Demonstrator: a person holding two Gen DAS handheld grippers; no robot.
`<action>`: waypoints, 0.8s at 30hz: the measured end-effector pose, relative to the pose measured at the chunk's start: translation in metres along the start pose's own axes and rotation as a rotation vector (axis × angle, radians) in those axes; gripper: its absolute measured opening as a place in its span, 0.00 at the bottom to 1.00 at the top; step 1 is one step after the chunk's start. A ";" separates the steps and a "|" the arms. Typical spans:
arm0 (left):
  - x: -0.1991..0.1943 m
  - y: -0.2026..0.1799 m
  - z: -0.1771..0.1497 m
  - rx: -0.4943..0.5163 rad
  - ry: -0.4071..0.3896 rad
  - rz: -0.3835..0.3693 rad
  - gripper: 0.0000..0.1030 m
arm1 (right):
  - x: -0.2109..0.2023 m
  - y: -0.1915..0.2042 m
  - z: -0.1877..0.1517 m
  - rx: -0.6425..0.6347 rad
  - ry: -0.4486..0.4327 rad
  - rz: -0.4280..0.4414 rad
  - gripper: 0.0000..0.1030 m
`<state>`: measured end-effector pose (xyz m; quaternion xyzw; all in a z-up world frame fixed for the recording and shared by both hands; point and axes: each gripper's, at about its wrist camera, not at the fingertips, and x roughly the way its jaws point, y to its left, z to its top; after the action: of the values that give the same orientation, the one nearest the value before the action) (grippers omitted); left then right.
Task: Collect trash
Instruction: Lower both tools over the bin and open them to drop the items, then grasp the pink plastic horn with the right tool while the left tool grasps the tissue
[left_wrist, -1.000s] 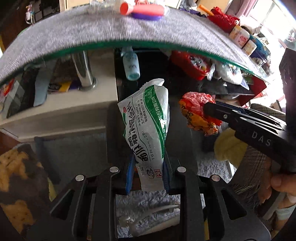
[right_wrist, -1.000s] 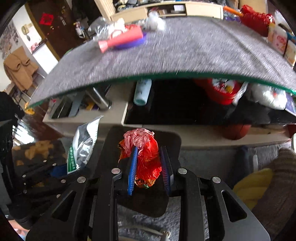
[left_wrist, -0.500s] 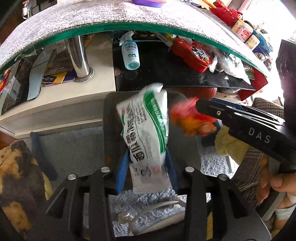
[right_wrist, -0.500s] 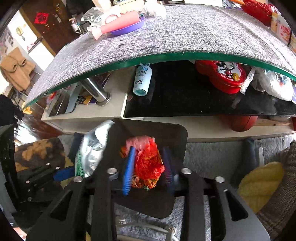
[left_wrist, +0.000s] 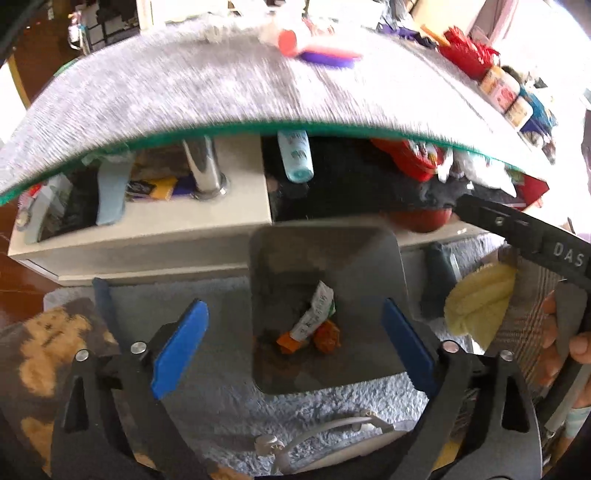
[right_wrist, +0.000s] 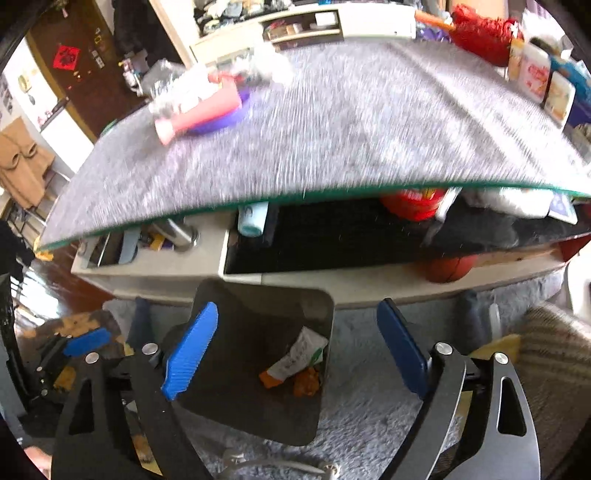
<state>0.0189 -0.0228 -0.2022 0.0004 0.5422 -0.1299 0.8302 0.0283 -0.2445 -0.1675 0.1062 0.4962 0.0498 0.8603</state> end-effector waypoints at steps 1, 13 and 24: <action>-0.006 0.003 0.004 -0.007 -0.013 0.003 0.89 | -0.005 0.001 0.005 -0.001 -0.017 0.002 0.89; -0.056 0.032 0.064 -0.040 -0.150 0.110 0.92 | -0.028 0.027 0.068 -0.063 -0.139 0.020 0.91; -0.068 0.064 0.130 -0.081 -0.199 0.150 0.92 | 0.005 0.068 0.104 -0.190 -0.162 0.012 0.95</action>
<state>0.1238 0.0348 -0.0965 -0.0052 0.4602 -0.0448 0.8867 0.1224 -0.1916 -0.1056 0.0310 0.4176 0.0929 0.9033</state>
